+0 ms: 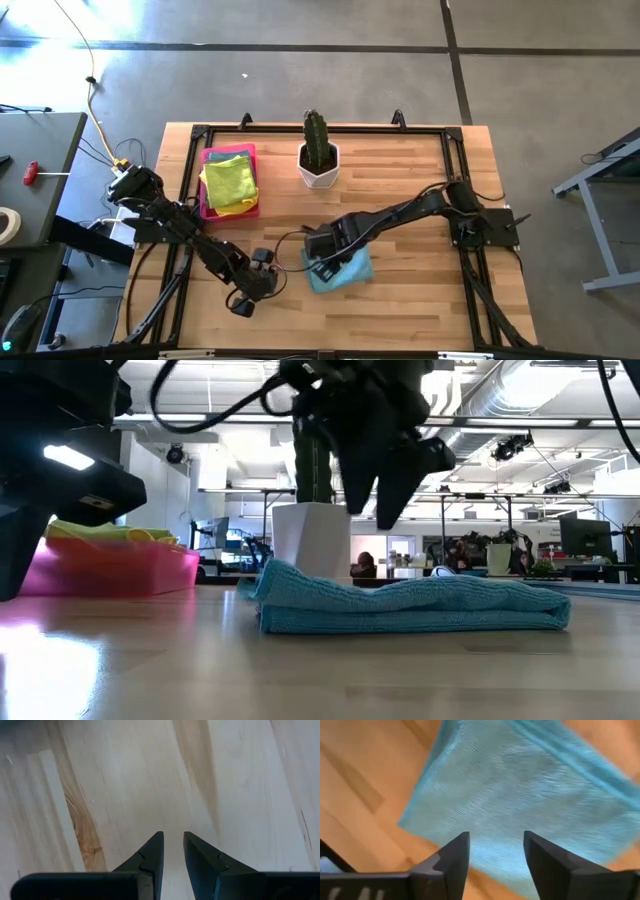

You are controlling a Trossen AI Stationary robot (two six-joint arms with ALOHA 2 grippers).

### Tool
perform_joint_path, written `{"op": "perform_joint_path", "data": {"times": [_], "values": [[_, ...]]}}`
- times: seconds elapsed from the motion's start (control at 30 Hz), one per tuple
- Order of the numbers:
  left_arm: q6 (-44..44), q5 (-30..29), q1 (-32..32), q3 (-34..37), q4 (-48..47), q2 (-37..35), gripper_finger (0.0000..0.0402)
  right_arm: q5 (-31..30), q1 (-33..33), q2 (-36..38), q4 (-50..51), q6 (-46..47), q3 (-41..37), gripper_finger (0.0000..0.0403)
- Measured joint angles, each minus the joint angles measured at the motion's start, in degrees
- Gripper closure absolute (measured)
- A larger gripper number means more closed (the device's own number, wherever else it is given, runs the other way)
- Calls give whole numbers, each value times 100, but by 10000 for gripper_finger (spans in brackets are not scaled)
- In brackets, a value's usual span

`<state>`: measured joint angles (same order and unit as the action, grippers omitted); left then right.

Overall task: Fold microfiber towels
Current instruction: Fold the blue towel, then put the blue towel in the pink bin

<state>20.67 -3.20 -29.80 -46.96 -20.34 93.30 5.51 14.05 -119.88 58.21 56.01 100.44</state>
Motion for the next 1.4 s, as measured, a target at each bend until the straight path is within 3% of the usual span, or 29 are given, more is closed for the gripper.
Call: {"op": "perform_joint_path", "data": {"times": [0.33, 0.6, 0.73, 0.93, 1.13, 1.4], "values": [[120, -293, 29, 0, 322, 0, 337, -1532, 535, 309, 1061, -1270, 0, 212], [213, -357, 399, -2, 940, 0, 337, -1979, 809, 309, 1735, -1596, -20, 232], [537, -352, 651, -2, 1030, 0, 337, -2043, 862, 672, 1633, -1615, -646, 235], [1071, -347, 953, -2, 1037, 0, 337, -2024, 889, 2267, 21, -1417, -2793, 235], [1740, -345, 1231, -2, 1126, 0, 332, -2375, 773, 4256, -2490, -1363, -5182, 236], [2138, -347, 1608, -2, 1141, 0, 299, -2465, 764, 6006, -5869, -2459, -7708, 236]]}}
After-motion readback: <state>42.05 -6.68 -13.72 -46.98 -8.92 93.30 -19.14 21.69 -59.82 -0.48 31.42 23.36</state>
